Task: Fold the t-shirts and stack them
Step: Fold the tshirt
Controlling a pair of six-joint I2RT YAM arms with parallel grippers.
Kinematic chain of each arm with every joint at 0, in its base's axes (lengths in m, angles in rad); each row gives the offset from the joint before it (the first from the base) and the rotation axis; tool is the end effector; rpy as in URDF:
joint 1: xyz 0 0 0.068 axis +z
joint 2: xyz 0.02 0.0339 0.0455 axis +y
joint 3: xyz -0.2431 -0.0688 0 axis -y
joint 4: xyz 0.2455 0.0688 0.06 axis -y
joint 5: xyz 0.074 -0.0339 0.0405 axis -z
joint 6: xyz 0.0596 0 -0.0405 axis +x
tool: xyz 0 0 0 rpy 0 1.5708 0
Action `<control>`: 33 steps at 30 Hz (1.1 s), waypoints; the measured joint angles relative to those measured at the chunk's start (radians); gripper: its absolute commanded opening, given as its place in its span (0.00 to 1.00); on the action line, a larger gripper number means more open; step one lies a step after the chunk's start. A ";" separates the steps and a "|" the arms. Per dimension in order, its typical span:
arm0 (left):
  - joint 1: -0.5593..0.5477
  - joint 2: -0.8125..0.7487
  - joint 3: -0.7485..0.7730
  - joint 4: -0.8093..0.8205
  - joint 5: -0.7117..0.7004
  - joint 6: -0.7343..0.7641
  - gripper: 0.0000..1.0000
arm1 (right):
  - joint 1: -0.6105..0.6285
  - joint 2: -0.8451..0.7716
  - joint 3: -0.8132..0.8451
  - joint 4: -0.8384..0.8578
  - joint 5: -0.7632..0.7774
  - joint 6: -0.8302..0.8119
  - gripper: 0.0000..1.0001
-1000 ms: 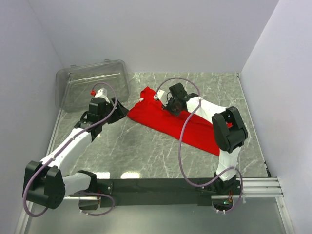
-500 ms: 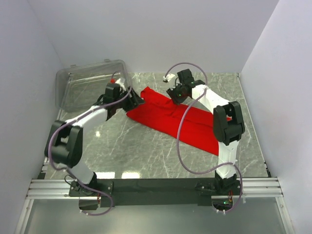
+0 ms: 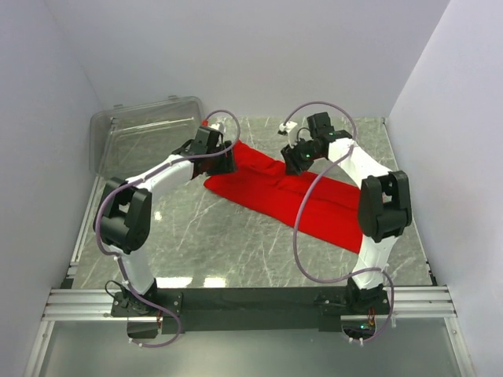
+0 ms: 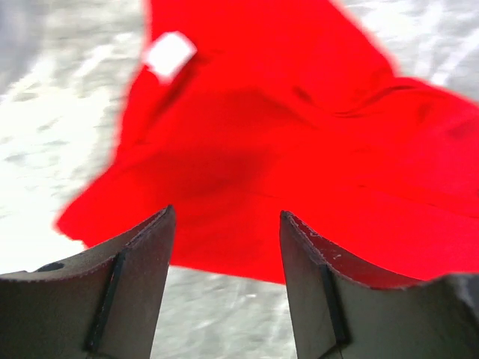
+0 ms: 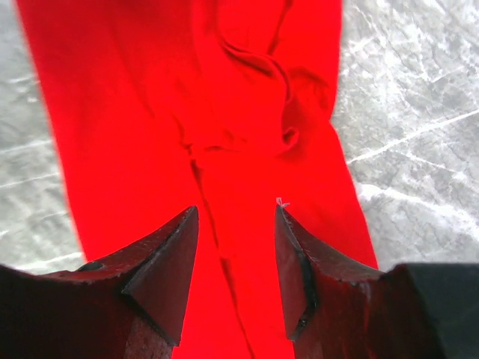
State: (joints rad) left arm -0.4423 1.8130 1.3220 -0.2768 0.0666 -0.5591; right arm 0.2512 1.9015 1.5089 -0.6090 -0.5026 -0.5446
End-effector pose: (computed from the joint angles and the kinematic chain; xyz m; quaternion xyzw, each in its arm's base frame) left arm 0.3771 -0.1830 0.1940 -0.0407 0.9192 -0.2144 0.3279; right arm 0.3965 0.1314 0.1986 -0.4246 0.8299 0.1963 0.3039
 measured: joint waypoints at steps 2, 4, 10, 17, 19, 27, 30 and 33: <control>0.002 0.000 0.000 -0.026 -0.042 0.031 0.63 | -0.011 -0.027 -0.011 -0.007 -0.024 0.000 0.53; 0.006 0.000 -0.005 -0.044 -0.080 0.063 0.64 | -0.024 -0.047 -0.015 -0.021 -0.048 -0.002 0.53; 0.010 0.006 -0.011 -0.066 -0.154 0.132 0.63 | -0.126 -0.143 -0.134 -0.074 -0.065 -0.051 0.53; 0.023 0.093 0.008 -0.071 -0.185 0.181 0.59 | -0.244 -0.265 -0.317 -0.140 -0.026 -0.090 0.53; 0.031 0.110 0.014 -0.074 -0.184 0.192 0.56 | -0.247 -0.291 -0.346 -0.144 -0.017 -0.092 0.53; 0.071 0.120 0.042 -0.069 -0.143 0.221 0.23 | -0.247 -0.343 -0.364 -0.161 -0.016 -0.092 0.53; 0.079 0.122 0.042 -0.066 -0.127 0.228 0.06 | -0.247 -0.336 -0.330 -0.189 -0.028 -0.093 0.53; 0.079 0.122 0.042 -0.065 -0.116 0.232 0.15 | -0.247 -0.323 -0.269 -0.201 -0.046 -0.093 0.53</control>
State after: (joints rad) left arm -0.3634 1.9350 1.3636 -0.3416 -0.0490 -0.3271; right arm 0.0040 1.5784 1.2400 -0.8097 -0.5484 -0.6380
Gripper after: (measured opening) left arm 0.084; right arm 0.533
